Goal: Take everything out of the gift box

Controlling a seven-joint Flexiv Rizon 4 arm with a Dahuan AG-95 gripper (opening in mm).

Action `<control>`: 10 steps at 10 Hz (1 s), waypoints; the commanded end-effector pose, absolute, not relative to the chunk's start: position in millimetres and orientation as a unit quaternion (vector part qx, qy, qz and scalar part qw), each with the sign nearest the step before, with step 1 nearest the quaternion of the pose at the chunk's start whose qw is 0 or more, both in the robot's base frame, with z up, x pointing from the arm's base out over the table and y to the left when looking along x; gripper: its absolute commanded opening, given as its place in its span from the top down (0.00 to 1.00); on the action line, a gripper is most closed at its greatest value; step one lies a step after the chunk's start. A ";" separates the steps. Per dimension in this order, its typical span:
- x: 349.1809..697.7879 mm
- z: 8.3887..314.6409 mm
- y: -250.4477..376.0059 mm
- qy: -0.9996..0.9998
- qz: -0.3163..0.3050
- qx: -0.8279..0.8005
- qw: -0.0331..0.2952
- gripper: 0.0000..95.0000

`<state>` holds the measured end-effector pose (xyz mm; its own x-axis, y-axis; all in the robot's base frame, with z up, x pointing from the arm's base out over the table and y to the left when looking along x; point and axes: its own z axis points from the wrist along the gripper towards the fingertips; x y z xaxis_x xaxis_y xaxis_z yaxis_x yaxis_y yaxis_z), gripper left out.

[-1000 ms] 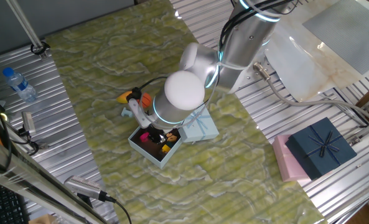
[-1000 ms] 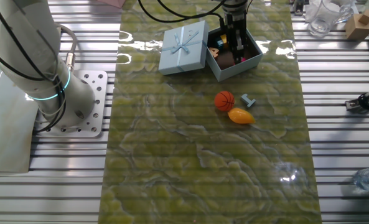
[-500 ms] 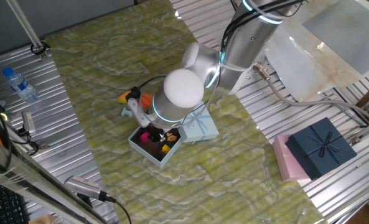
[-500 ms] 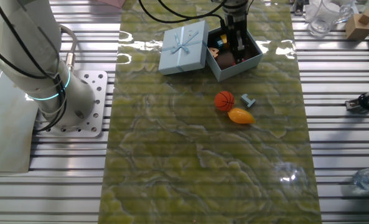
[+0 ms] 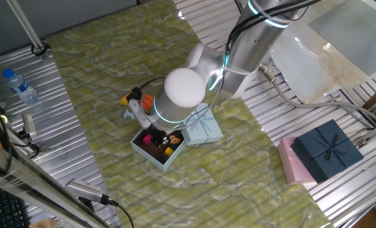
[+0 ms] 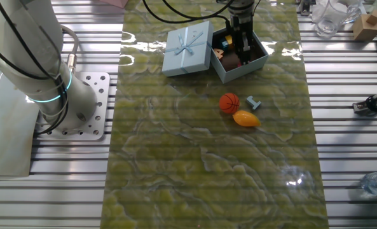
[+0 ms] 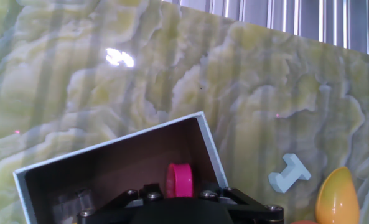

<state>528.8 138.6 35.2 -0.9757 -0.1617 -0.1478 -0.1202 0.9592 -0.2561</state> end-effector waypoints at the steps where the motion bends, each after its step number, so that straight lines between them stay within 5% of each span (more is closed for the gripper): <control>1: 529.8 34.5 138.2 0.987 -0.122 -0.071 0.083 0.80; 5: 531.2 34.1 138.4 0.987 -0.122 -0.069 0.082 0.80; 6: 531.2 34.2 138.5 0.987 -0.121 -0.068 0.082 1.00; 10: 531.8 35.1 140.1 0.987 -0.118 -0.067 0.082 1.00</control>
